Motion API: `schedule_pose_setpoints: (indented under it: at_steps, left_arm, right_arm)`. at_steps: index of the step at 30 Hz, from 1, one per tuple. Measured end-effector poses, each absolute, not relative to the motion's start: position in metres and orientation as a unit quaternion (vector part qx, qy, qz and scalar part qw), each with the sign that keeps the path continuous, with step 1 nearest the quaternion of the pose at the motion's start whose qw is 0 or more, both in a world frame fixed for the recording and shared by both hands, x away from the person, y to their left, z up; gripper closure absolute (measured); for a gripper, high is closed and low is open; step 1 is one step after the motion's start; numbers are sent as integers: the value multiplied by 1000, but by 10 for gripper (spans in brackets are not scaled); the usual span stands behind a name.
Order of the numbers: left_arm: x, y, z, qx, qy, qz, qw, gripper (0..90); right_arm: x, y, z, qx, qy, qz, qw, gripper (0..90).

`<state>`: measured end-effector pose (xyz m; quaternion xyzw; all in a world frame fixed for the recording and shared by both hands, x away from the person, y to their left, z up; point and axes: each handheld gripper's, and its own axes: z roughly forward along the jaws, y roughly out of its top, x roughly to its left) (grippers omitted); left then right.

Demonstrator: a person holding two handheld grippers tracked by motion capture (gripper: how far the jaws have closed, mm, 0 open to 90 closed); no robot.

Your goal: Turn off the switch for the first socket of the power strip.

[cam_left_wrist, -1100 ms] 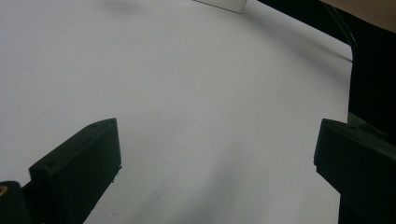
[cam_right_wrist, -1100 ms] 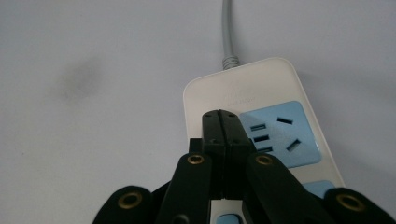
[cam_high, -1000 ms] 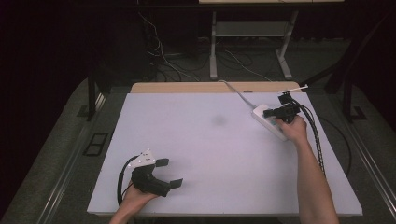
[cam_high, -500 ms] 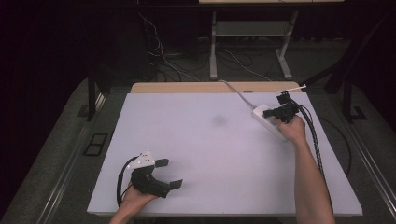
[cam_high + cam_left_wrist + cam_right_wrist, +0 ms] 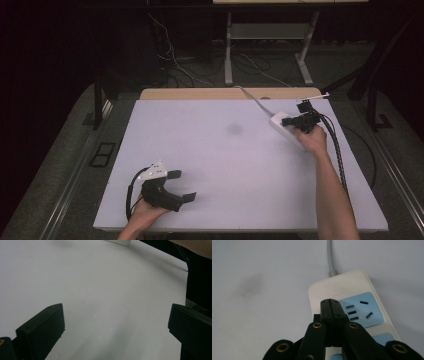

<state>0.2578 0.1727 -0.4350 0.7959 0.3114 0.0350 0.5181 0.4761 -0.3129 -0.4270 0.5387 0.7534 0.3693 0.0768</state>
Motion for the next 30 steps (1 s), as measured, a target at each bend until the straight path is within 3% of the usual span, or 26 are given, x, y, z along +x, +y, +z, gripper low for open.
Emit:
schedule_pose_setpoints:
  at_steps: [19, 30]
  left_arm:
    - [259, 174, -435, 790, 318, 32, 524, 0]
    - [258, 178, -433, 785, 320, 35, 530, 0]
  right_arm:
    - [469, -315, -411, 542, 741, 387, 86, 900]
    - [446, -315, -390, 526, 744, 403, 85, 897]
